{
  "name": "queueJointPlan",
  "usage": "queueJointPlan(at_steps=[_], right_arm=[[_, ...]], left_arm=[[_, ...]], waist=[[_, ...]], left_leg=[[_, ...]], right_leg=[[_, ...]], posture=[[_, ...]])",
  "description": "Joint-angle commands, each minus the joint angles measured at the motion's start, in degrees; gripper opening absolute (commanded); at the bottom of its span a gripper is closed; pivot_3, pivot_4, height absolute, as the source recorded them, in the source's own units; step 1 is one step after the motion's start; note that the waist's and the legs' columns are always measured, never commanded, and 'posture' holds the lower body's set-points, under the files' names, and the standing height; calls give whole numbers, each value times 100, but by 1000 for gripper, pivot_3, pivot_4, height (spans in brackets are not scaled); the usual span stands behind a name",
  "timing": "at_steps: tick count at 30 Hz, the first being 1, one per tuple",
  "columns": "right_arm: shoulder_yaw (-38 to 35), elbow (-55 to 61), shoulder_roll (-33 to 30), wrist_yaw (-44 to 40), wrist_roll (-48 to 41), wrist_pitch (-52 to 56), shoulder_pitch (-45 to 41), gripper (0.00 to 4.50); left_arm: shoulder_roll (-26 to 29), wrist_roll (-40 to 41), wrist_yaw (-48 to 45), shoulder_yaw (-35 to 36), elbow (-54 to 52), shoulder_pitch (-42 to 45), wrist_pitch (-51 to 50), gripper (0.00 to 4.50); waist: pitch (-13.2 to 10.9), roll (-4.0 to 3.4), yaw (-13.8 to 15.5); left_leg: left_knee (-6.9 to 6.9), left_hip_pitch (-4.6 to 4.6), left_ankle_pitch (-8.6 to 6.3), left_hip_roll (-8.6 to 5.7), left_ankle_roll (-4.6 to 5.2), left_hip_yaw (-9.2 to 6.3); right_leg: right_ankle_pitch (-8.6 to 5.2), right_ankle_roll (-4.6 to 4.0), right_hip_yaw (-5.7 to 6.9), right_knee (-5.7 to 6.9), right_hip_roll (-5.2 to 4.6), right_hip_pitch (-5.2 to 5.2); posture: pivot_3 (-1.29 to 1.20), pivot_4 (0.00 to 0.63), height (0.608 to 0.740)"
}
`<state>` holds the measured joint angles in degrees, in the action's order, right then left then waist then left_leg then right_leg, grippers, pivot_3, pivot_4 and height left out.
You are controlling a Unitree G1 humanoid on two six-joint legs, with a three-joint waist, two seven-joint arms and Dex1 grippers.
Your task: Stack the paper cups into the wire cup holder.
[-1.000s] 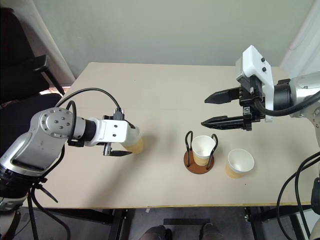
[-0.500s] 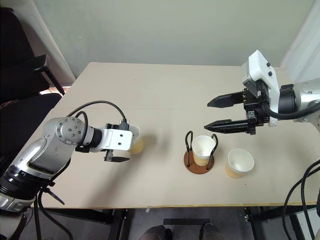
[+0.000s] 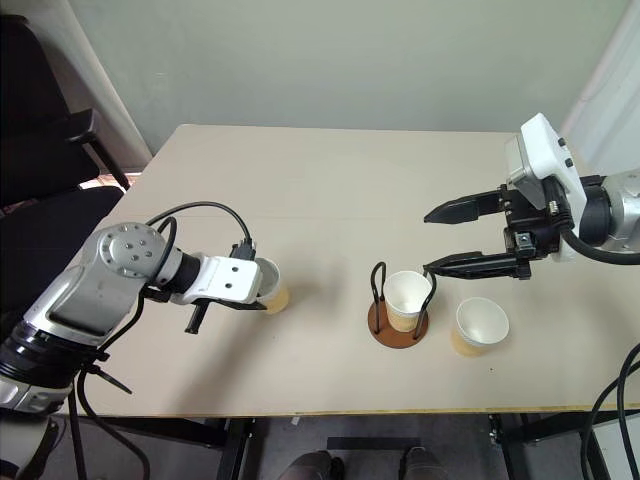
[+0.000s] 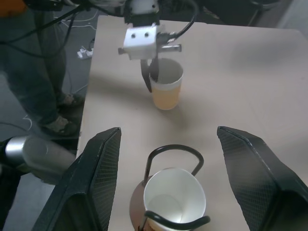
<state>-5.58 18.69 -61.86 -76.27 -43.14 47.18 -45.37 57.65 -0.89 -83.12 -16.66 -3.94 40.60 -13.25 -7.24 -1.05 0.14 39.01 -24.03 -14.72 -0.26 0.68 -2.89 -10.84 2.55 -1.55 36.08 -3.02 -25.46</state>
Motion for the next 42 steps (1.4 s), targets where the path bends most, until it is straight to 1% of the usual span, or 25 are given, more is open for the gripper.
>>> queueJointPlan(at_steps=[1, 4, 8, 11, 15, 18, 22, 27, 30, 34, 36, 39, 42], right_arm=[[-183, -15, -180, -201, -4, -237, 44, 3296], [-89, -110, -331, -349, 141, -371, 161, 3296], [-182, -210, -450, -382, 237, -497, 462, 3296], [-313, -72, -505, -311, 191, -492, 678, 3296], [-1041, 291, -743, -166, -133, -200, 1175, 3296], [-1530, 578, -856, 51, -465, 123, 1347, 3296], [-2565, 1136, -881, 625, -1257, 812, 1552, 3296], [-3391, 1639, -918, 1347, -1832, 1375, 1864, 3296], [-3902, 1889, -940, 1637, -2080, 1642, 2143, 3296], [-4490, 2136, -992, 2065, -2512, 1971, 2409, 3296], [-4712, 2212, -1003, 2236, -2696, 2069, 2541, 3296], [-4988, 2300, -1006, 2451, -2904, 2153, 2748, 3296], [-5112, 2370, -1016, 2656, -3112, 2127, 2911, 3296]], left_arm=[[-19, 416, -245, 308, -140, 381, -281, 33], [-111, 680, -483, 299, -106, 766, -409, 33], [-592, 1041, -879, 135, 212, 1767, -486, 33], [-819, 1313, -938, -130, 545, 2351, -327, 33], [-1328, 1897, -938, -701, 1121, 3329, -21, 33], [-1539, 2196, -938, -1057, 1549, 3744, 318, 33], [-2027, 2527, -938, -1543, 2105, 4245, 771, 33], [-2397, 2866, -938, -2156, 2641, 4565, 1342, 33], [-2581, 2887, -938, -2583, 2960, 4653, 1756, 33], [-2780, 2675, -938, -3147, 3461, 4702, 2467, 33], [-2892, 2548, -938, -3317, 3713, 4716, 2783, 33], [-3117, 2496, -938, -3481, 3951, 4683, 2963, 33], [-3307, 2391, -938, -3580, 4082, 4595, 3085, 33]], waist=[[0, 0, 0], [0, 0, 13], [0, 1, 41], [0, 1, 38], [-1, 1, 72], [-1, 1, 77], [-1, 1, 84], [-1, 1, 109], [-1, 1, 122], [-1, 1, 139], [-1, 1, 148], [-1, 1, 159], [-1, 1, 170]], left_leg=[[0, 0, 0, 0, 0, 0], [3, -2, -1, 0, 1, 0], [6, -4, -2, -1, 4, -1], [6, -3, -5, -1, 9, 7], [3, -7, -6, 0, 10, 6], [5, -14, -10, -1, 12, 11], [6, -13, -16, -2, 11, 16], [10, -15, -25, -3, 14, 16], [17, -13, -33, -6, 17, 16], [19, -15, -37, -9, 19, 20], [21, -17, -41, -10, 21, 20], [29, -24, -50, -12, 26, 19], [46, -29, -63, -13, 30, 21]], right_leg=[[0, 0, 0, 0, 0, 0], [0, 0, 1, -1, -1, 1], [4, 7, 2, -3, -3, 4], [12, 20, 1, -5, -6, 7], [12, 23, 0, -11, -8, 6], [14, 35, 0, -19, -11, 6], [10, 50, -2, -20, -10, 7], [6, 72, -5, -20, -12, 11], [2, 84, -7, -20, -13, 16], [-1, 97, -10, -20, -14, 17], [-3, 103, -11, -21, -14, 17], [-7, 113, -11, -21, -14, 17], [-12, 123, -13, -21, -13, 18]], posture=[[0, 150, 740], [0, 150, 740], [0, 150, 740], [0, 150, 740], [0, 150, 740], [0, 150, 740], [0, 150, 740], [0, 150, 740], [0, 150, 740], [0, 150, 740], [0, 150, 740], [0, 150, 740], [0, 150, 740]])
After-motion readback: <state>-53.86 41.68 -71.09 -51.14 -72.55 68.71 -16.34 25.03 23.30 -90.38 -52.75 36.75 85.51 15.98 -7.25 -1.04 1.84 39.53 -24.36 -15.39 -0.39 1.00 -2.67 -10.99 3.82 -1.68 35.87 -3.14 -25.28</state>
